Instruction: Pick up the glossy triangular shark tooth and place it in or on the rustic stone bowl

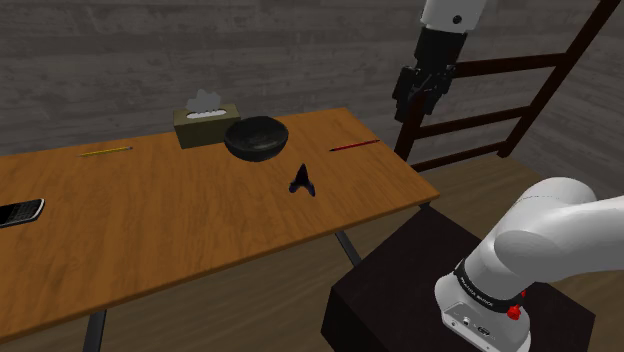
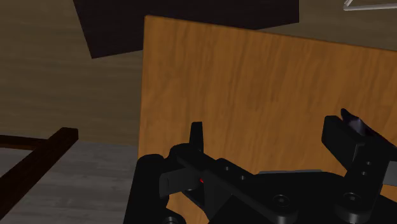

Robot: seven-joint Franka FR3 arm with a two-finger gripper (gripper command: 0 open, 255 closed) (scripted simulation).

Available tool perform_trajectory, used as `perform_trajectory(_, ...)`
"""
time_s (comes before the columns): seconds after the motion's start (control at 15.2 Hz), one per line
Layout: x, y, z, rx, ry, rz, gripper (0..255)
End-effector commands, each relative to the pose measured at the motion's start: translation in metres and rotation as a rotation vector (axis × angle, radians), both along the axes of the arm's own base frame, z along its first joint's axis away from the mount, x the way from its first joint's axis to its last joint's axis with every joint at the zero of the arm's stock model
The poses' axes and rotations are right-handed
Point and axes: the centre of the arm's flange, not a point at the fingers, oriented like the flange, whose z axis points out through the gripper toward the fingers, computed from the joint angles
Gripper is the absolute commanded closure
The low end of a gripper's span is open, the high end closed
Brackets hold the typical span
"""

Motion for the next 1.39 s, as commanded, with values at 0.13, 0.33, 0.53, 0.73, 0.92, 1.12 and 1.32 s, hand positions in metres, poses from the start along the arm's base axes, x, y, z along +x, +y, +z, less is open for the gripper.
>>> perform_trajectory(0.13, 0.017, 0.019, -0.011, -0.003, 0.01, 0.015, 0)
perform_trajectory(0.33, 0.041, 0.049, -0.027, -0.007, 0.025, 0.037, 0)
perform_trajectory(0.53, 0.065, 0.079, -0.044, -0.012, 0.041, 0.059, 0)
perform_trajectory(0.73, 0.088, 0.109, -0.062, -0.016, 0.056, 0.081, 0)
perform_trajectory(0.92, 0.11, 0.14, -0.079, -0.021, 0.071, 0.103, 0)
perform_trajectory(1.12, 0.13, 0.171, -0.098, -0.025, 0.086, 0.125, 0)
perform_trajectory(1.32, 0.15, 0.202, -0.117, -0.03, 0.101, 0.147, 0)
